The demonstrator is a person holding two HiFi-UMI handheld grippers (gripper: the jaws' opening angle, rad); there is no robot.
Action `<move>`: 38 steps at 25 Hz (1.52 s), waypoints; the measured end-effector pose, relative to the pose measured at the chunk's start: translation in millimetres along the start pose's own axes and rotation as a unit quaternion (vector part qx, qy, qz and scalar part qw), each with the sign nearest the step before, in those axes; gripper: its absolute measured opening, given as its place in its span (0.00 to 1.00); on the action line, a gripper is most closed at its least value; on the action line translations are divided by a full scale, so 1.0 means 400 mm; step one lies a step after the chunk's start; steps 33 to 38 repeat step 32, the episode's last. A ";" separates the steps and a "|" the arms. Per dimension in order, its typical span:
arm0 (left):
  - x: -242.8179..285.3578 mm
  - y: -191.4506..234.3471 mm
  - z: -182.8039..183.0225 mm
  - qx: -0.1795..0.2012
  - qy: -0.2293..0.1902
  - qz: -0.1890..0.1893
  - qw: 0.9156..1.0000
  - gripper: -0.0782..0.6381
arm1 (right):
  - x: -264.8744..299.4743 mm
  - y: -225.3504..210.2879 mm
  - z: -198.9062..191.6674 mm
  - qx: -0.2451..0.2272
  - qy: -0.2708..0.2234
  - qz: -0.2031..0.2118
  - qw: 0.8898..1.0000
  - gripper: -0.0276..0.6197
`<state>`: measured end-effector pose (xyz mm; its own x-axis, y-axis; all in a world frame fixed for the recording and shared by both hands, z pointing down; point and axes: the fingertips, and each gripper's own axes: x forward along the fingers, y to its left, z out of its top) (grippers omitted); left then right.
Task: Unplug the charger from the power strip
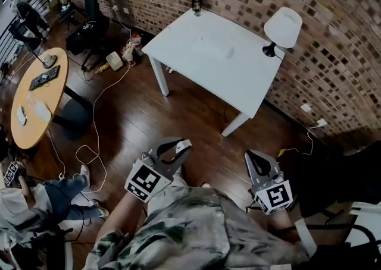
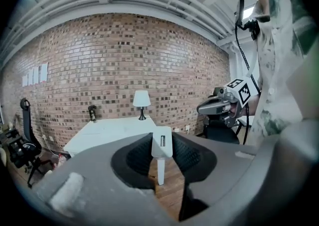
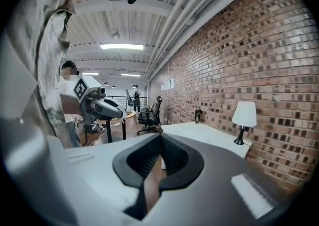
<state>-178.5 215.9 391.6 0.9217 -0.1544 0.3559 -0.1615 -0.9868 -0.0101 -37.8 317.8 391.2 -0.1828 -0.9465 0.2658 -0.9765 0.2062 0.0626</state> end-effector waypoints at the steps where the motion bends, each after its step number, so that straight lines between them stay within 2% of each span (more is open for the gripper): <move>1: 0.007 -0.039 0.001 -0.005 -0.002 -0.002 1.000 0.26 | -0.040 -0.004 -0.013 0.004 0.000 -0.002 1.000 0.05; 6: 0.015 -0.180 0.007 0.005 0.011 -0.016 1.000 0.26 | -0.184 -0.001 -0.040 0.009 -0.009 -0.007 1.000 0.05; 13: 0.015 -0.257 0.009 0.008 0.018 -0.014 1.000 0.26 | -0.269 -0.001 -0.041 -0.003 -0.022 -0.014 1.000 0.05; 21: 0.023 -0.263 0.009 0.003 0.020 -0.005 1.000 0.26 | -0.262 0.017 -0.044 0.007 -0.012 0.002 1.000 0.05; 32: 0.051 -0.154 0.004 0.001 0.019 -0.001 1.000 0.26 | -0.148 -0.006 -0.029 0.000 -0.007 0.011 1.000 0.05; 38: 0.051 -0.154 0.004 0.001 0.019 -0.001 1.000 0.26 | -0.148 -0.006 -0.029 0.000 -0.007 0.011 1.000 0.05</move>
